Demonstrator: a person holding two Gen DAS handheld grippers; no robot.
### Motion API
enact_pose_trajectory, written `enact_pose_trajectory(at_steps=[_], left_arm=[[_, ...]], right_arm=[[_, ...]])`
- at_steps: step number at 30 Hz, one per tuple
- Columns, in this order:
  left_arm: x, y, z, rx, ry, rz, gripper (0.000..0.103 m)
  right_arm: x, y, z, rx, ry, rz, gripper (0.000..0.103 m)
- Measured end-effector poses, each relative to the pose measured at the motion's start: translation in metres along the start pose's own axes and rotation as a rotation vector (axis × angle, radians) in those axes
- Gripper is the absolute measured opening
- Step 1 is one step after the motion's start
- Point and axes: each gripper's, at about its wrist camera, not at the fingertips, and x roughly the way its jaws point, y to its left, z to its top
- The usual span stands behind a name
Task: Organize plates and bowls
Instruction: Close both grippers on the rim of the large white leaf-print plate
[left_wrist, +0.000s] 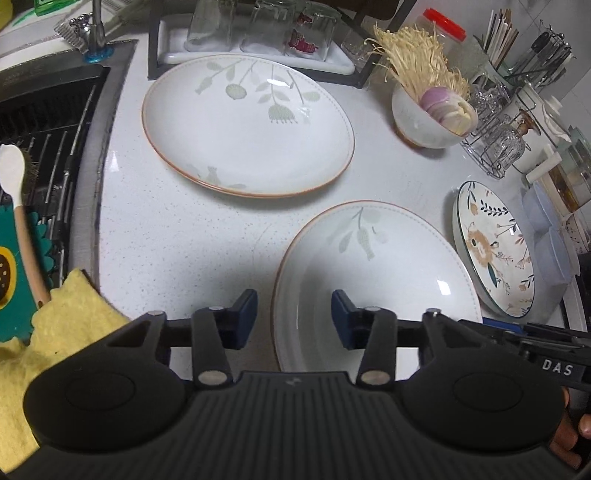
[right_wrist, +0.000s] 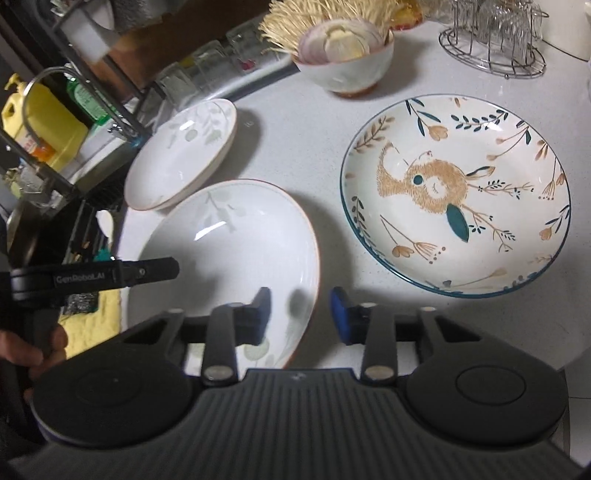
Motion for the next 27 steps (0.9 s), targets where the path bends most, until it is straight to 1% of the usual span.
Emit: enact_pose_trajectory(at_steps=[1,3,5,6,7,9,13,15,18,21,27], left_arm=[[0.002,0.001,0.001,-0.002,0.003,-0.008,0.043],[0.006,0.002,0.004,-0.001,-0.002,-0.021,0.039],[0.008,0.001,0.008,0.013,0.005,-0.024,0.034],[0.009,0.000,0.009,0.019,0.006,-0.027,0.032],[0.010,-0.001,0.010,0.025,0.006,-0.024,0.032],[0.011,-0.003,0.011,0.040,0.009,-0.020,0.031],[0.010,0.001,0.013,0.001,0.025,-0.042,0.031],[0.009,0.002,0.014,0.004,0.040,-0.047,0.031],[0.001,0.002,0.014,0.008,0.042,-0.052,0.031],[-0.008,-0.002,0.017,0.012,0.036,-0.060,0.031],[-0.035,-0.017,0.029,0.025,0.005,-0.086,0.031]], right_arm=[[0.002,0.000,0.001,0.003,0.003,-0.006,0.032],[0.005,0.000,0.003,0.007,0.005,-0.012,0.025],[0.008,0.001,0.003,0.008,0.009,-0.023,0.024],[0.009,0.002,0.003,0.008,0.013,-0.023,0.021],[0.010,0.002,0.003,0.011,0.019,-0.020,0.019],[0.012,0.002,0.003,0.018,0.018,-0.014,0.019],[0.012,0.002,0.007,0.020,0.020,-0.016,0.019],[0.012,0.002,0.008,0.029,0.024,-0.015,0.019],[0.008,0.004,0.010,0.026,0.029,-0.004,0.019],[0.001,0.009,0.013,0.003,0.024,-0.012,0.019],[-0.027,0.010,0.022,0.003,-0.009,-0.005,0.019]])
